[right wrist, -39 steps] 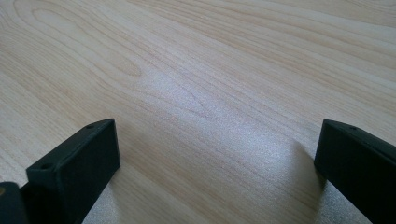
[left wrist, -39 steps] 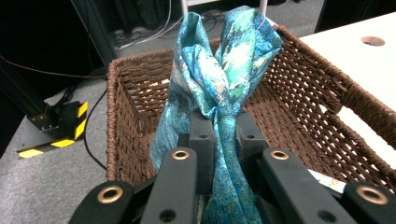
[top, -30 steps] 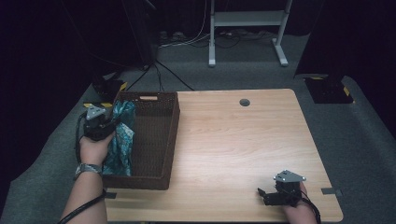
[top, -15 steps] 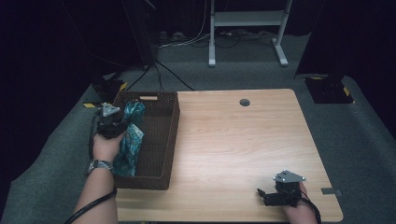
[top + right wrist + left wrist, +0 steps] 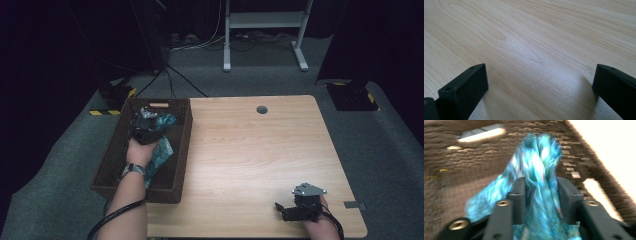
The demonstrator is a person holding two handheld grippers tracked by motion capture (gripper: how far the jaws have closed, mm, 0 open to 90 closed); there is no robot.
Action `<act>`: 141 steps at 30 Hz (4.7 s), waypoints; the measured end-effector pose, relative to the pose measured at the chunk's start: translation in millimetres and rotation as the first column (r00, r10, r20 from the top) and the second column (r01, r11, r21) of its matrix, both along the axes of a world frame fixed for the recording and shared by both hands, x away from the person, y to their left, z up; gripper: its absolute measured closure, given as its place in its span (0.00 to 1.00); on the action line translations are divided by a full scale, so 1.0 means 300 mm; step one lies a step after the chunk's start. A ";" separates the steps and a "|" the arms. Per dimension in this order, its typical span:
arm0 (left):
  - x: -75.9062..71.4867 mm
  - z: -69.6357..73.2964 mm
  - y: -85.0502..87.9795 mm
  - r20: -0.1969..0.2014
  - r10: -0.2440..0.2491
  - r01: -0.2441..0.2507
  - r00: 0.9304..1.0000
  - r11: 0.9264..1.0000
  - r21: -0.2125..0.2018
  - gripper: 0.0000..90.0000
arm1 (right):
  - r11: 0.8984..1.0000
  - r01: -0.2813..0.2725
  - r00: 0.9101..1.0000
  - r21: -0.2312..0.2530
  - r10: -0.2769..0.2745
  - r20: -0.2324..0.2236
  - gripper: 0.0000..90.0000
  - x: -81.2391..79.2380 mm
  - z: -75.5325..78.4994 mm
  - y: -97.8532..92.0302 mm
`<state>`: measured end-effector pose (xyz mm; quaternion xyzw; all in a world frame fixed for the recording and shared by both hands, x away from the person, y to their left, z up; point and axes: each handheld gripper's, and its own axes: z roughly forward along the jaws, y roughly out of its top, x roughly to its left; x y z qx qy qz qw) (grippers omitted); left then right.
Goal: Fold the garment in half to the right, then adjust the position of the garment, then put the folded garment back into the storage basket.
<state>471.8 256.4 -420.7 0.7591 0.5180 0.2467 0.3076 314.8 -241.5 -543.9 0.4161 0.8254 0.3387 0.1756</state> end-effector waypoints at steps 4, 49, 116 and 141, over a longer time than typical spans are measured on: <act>-0.003 0.039 -0.053 0.060 0.000 0.002 0.998 1.000 -0.028 0.53 | 1.000 -0.002 1.000 0.001 0.002 -0.002 0.00 -0.001 0.000 0.001; -0.099 0.138 -0.164 0.189 -0.050 0.076 0.981 0.988 -0.135 0.00 | 1.000 -0.011 1.000 -0.002 0.011 -0.002 0.00 0.000 0.001 0.003; -0.206 -0.215 -0.856 0.088 -0.414 0.423 0.906 0.878 -0.222 0.00 | 0.999 -0.032 0.999 -0.001 0.032 -0.003 0.00 -0.006 0.000 0.003; -0.294 -0.409 -0.907 -0.034 -0.449 0.448 0.893 0.893 -0.033 0.00 | 0.999 -0.035 0.999 -0.002 0.035 -0.002 0.00 -0.018 0.000 0.003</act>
